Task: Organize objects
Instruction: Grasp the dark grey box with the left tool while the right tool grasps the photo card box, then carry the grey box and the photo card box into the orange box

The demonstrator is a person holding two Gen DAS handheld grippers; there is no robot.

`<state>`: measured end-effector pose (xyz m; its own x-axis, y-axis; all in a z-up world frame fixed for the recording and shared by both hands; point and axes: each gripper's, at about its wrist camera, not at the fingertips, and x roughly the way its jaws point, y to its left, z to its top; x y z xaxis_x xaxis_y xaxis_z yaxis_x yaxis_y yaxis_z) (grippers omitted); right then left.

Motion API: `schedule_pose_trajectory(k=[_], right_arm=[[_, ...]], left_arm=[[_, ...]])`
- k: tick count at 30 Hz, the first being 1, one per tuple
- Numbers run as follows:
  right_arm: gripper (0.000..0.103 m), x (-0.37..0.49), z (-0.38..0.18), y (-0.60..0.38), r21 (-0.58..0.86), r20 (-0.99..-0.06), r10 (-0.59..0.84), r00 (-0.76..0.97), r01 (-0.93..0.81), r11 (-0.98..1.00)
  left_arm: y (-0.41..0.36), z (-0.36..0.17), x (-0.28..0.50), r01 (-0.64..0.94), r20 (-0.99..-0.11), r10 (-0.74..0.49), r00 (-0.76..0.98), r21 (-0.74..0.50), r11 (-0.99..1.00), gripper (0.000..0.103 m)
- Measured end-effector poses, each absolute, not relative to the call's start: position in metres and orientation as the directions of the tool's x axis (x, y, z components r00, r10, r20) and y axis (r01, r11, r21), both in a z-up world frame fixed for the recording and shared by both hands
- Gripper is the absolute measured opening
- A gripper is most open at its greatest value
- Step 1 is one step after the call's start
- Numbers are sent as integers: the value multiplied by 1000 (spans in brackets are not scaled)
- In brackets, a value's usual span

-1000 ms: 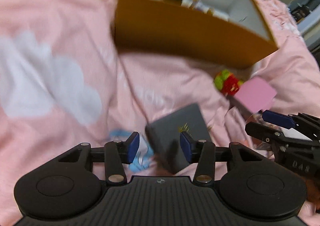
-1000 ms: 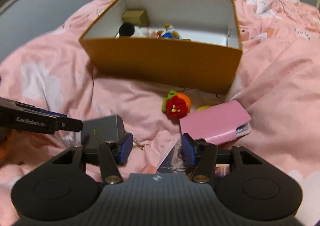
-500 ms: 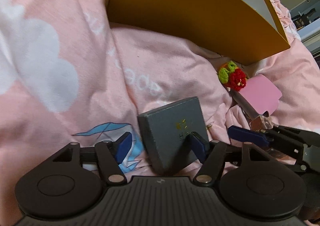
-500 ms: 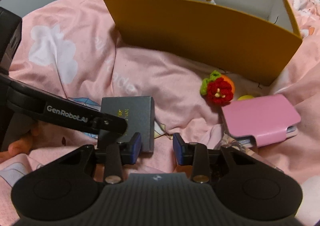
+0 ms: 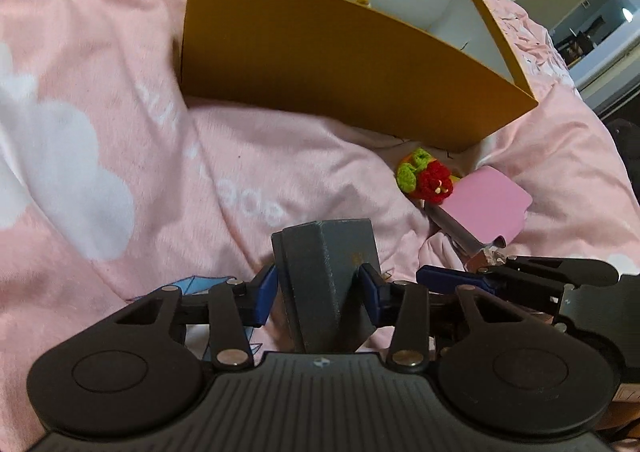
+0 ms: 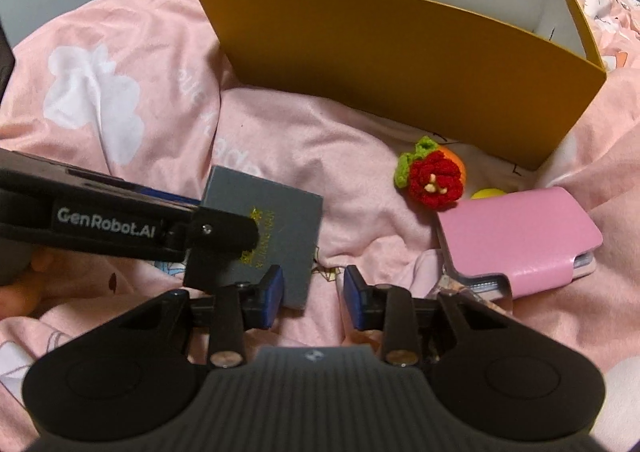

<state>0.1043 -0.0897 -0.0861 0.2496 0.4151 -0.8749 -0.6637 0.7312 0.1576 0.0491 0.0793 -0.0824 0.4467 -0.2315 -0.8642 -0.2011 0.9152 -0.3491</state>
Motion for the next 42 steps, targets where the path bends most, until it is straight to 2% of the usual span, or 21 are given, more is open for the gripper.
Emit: schedule_pose_trajectory(k=[4, 8, 13, 15, 18, 21, 25, 28, 30, 33, 35, 38, 42], right_arm=[[35, 105, -67, -105, 156, -855, 431, 288, -650, 744], [36, 108, -42, -132, 122, -854, 404, 327, -629, 768], [49, 97, -39, -154, 5, -884, 318, 342, -674, 738], [49, 93, -45, -162, -22, -897, 285, 338, -677, 735], [58, 88, -52, -167, -94, -899, 231, 372, -680, 727], [62, 91, -56, -171, -79, -899, 238, 368, -671, 737], [73, 97, -71, -161, -99, -903, 225, 367, -686, 721], [74, 101, -78, -157, -108, -901, 220, 375, -683, 722], [72, 105, -79, -158, -99, -899, 219, 379, -664, 741], [61, 110, -75, -164, -84, -897, 219, 383, -635, 768], [47, 110, -67, -169, -75, -892, 226, 392, -620, 781], [31, 111, -55, -177, -72, -878, 232, 419, -594, 801], [25, 117, -38, -189, -38, -856, 263, 445, -563, 826]], left_arm=[[75, -67, 48, -156, -843, -233, 484, -345, 925, 43], [74, -49, 43, -112, -819, -237, 522, -341, 933, 42], [64, -43, 42, -69, -815, -238, 528, -321, 945, 42], [61, -45, 42, -59, -821, -246, 516, -320, 946, 42], [56, -44, 40, -38, -820, -247, 516, -310, 950, 42], [53, -44, 40, -36, -821, -244, 517, -305, 952, 42], [52, -44, 39, -26, -817, -251, 519, -309, 951, 42], [52, -43, 38, -25, -815, -251, 523, -309, 951, 42], [52, -43, 39, -30, -817, -252, 518, -312, 950, 42], [53, -43, 39, -32, -817, -252, 518, -312, 949, 42], [54, -43, 39, -40, -817, -249, 520, -315, 948, 42], [55, -44, 40, -45, -817, -250, 519, -319, 947, 42], [57, -43, 42, -54, -821, -239, 518, -310, 949, 42]])
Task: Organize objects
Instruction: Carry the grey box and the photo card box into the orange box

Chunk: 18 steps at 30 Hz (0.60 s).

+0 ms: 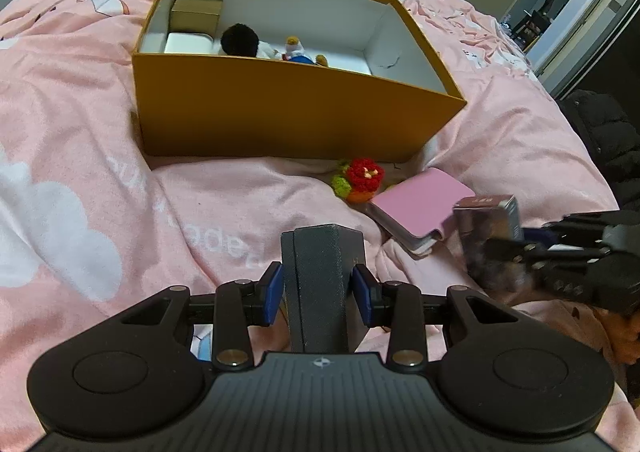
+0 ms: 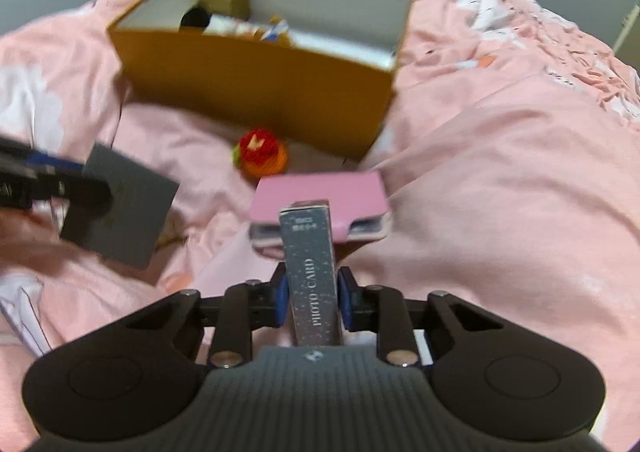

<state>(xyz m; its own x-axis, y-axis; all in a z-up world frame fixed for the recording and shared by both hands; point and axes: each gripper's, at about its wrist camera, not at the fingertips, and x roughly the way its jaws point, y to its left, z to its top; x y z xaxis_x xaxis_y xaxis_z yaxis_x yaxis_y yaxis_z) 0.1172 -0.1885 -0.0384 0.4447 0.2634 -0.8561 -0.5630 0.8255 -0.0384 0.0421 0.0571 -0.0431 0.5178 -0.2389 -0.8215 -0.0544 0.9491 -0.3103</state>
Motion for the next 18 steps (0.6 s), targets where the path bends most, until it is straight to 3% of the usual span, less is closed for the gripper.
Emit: schedule_pose_trajectory(k=[8, 18], right_arm=[[24, 130, -5, -188, 34, -819, 351, 453, -574, 818], [24, 168, 54, -171, 184, -698, 529, 483, -592, 784]], left_arm=[[66, -14, 51, -34, -801, -223, 556, -289, 957, 42], [75, 50, 82, 30, -719, -236, 653, -287, 957, 42]])
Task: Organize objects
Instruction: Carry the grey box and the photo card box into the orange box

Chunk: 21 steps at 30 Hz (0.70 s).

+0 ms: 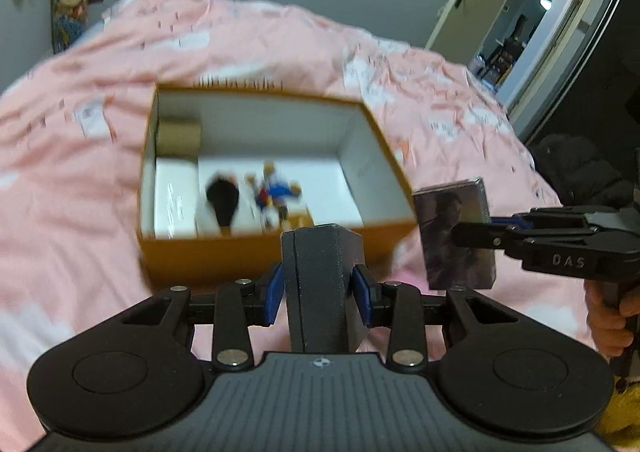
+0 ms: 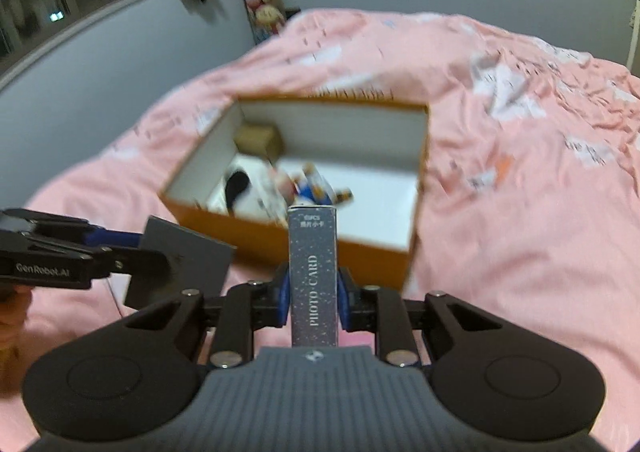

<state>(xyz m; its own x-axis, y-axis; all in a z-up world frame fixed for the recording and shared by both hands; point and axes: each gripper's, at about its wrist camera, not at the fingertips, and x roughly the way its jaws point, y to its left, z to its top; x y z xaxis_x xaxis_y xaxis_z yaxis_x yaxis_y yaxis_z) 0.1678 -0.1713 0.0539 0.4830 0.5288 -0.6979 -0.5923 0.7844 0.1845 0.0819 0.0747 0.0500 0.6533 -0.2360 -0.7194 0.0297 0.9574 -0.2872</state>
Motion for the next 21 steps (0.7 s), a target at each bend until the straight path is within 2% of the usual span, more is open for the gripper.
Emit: schedule_pose_trajectory(k=[7, 11, 21], right_arm=[[24, 224, 58, -144, 264, -670, 570, 476, -565, 782], [24, 258, 49, -128, 248, -682, 546, 487, -548, 799], [24, 329, 6, -107, 236, -742, 487, 460, -501, 833]], left_arm=[[91, 71, 137, -8, -713, -162, 683, -229, 973, 42], [106, 68, 181, -44, -712, -134, 690, -226, 973, 41], [128, 3, 274, -69, -768, -144, 624, -238, 969, 42]])
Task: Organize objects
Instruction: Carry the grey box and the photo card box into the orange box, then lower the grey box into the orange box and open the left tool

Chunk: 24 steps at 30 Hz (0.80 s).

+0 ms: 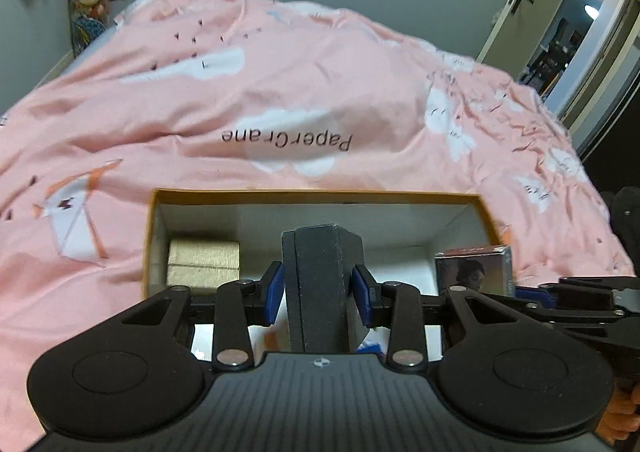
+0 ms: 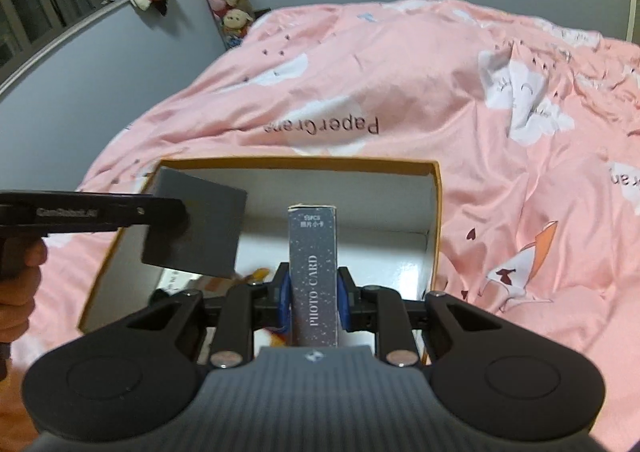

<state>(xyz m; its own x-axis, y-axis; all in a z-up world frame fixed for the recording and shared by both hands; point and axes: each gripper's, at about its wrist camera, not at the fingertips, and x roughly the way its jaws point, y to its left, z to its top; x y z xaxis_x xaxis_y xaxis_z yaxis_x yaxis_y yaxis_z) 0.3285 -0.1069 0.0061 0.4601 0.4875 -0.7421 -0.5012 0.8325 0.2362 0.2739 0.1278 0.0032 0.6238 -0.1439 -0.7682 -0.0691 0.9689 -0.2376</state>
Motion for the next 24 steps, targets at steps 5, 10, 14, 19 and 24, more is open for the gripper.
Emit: schedule_pose_trajectory(k=[5, 10, 14, 19, 24], right_arm=[[24, 352, -11, -100, 246, -756, 486, 438, -498, 832], [24, 370, -22, -90, 266, -768, 485, 418, -482, 835], [24, 376, -30, -82, 284, -775, 488, 401, -468, 837], [24, 382, -37, -76, 296, -785, 483, 388, -451, 842], [24, 383, -34, -77, 275, -786, 471, 400, -456, 846]], left_arm=[[138, -18, 299, -95, -769, -165, 617, -281, 955, 41], [134, -32, 310, -57, -790, -201, 580, -285, 957, 40], [130, -44, 314, -54, -809, -170, 563, -241, 969, 41], [129, -47, 315, -26, -812, -171, 558, -224, 974, 43], [121, -37, 309, -2, -813, -55, 580, -69, 998, 50]])
